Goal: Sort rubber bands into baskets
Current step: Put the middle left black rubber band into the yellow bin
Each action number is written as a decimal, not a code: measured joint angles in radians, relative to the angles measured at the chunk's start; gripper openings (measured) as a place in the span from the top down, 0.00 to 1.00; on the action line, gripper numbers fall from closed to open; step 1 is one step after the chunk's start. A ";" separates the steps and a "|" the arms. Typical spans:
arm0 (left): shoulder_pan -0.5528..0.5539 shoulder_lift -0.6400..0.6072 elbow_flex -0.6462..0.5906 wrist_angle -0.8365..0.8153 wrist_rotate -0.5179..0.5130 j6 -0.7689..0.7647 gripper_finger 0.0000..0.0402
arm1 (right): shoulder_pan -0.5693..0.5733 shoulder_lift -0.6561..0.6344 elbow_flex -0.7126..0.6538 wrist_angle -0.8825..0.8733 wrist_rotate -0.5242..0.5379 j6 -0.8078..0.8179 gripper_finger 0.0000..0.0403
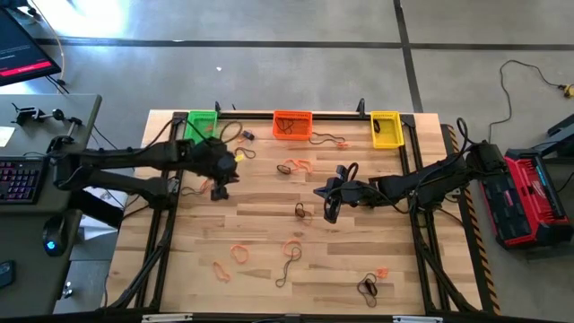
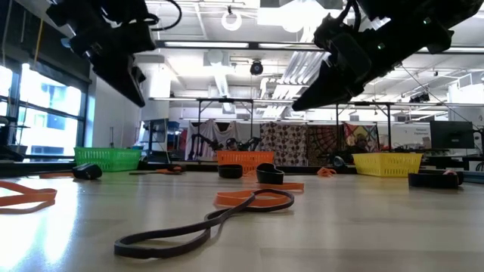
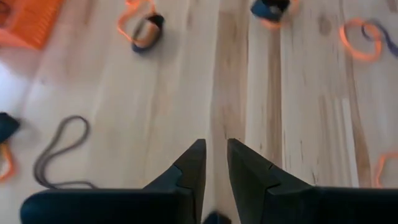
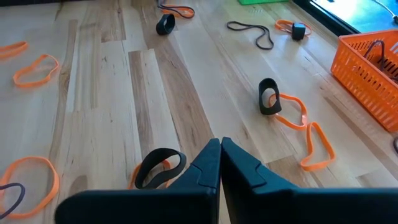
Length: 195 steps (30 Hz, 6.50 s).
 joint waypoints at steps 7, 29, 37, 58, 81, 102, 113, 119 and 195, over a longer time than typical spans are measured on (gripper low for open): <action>-0.062 0.095 0.000 -0.043 -0.032 0.000 0.78 | 0.000 0.000 0.000 0.004 0.000 0.000 1.00; -0.125 0.367 0.000 -0.173 -0.185 0.053 0.65 | 0.000 0.000 0.000 0.009 0.000 0.015 1.00; -0.124 0.425 0.000 -0.190 -0.179 0.053 0.68 | 0.000 0.000 0.000 0.009 0.000 0.015 1.00; -0.152 0.440 0.006 0.267 0.113 -0.105 1.00 | 0.000 0.000 0.000 0.011 0.000 0.019 1.00; -0.120 0.439 0.006 0.994 0.107 -0.299 0.99 | 0.000 0.278 0.000 0.514 0.008 -0.064 0.65; -0.156 0.443 0.006 1.098 0.105 -0.320 0.99 | -0.001 0.382 0.004 0.885 0.008 -0.280 0.51; -0.180 0.514 0.006 1.222 0.106 -0.322 0.99 | -0.020 0.382 0.005 0.910 -0.077 -0.265 0.52; -0.180 0.524 0.005 1.236 0.106 -0.306 0.99 | -0.020 0.382 0.005 0.911 -0.080 -0.254 0.64; -0.161 0.442 -0.322 1.533 -0.080 -0.217 0.94 | -1.067 -0.242 0.007 -0.566 -0.153 0.120 1.00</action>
